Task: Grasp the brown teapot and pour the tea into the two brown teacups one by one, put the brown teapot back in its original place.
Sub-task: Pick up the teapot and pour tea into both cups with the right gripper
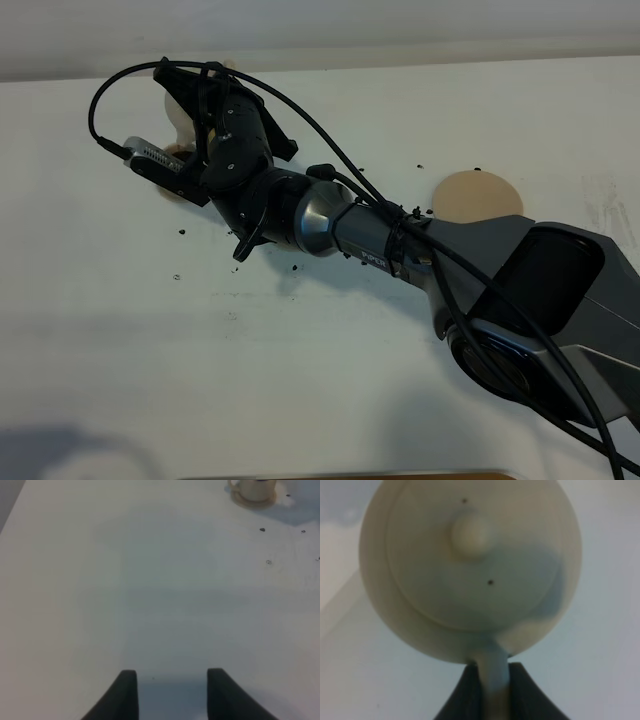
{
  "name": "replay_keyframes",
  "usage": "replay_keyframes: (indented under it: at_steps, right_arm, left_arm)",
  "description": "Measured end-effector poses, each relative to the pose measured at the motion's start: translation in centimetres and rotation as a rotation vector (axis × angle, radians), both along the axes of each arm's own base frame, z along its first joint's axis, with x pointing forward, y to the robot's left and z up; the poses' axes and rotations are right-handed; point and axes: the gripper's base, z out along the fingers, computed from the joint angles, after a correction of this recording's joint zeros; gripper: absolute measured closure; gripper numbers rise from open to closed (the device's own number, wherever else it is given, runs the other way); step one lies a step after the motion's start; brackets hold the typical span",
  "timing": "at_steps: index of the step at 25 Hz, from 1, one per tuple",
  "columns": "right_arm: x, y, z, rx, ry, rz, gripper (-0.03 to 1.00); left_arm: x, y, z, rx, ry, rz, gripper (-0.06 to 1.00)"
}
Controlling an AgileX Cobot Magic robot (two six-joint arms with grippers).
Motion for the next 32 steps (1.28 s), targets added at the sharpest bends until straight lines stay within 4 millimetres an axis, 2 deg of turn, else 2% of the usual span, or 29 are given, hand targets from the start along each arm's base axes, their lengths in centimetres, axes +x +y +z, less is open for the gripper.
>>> replay_keyframes:
  at_steps: [14, 23, 26, 32]
  right_arm:
    - [-0.1, -0.4, -0.6, 0.140, 0.091, -0.081, 0.86]
    - [-0.2, -0.9, -0.7, 0.321, 0.156, -0.196, 0.86]
    - [-0.3, -1.1, 0.3, 0.424, 0.193, -0.237, 0.86]
    - [-0.2, -2.5, 3.7, 0.694, 0.329, -0.373, 0.86]
  left_arm:
    - [0.0, 0.0, 0.0, 0.000, 0.000, 0.000, 0.63]
    - [0.0, 0.0, 0.0, 0.000, 0.000, 0.000, 0.63]
    - [0.0, 0.0, 0.0, 0.000, 0.000, 0.000, 0.63]
    - [0.0, 0.0, 0.0, 0.000, 0.000, 0.000, 0.63]
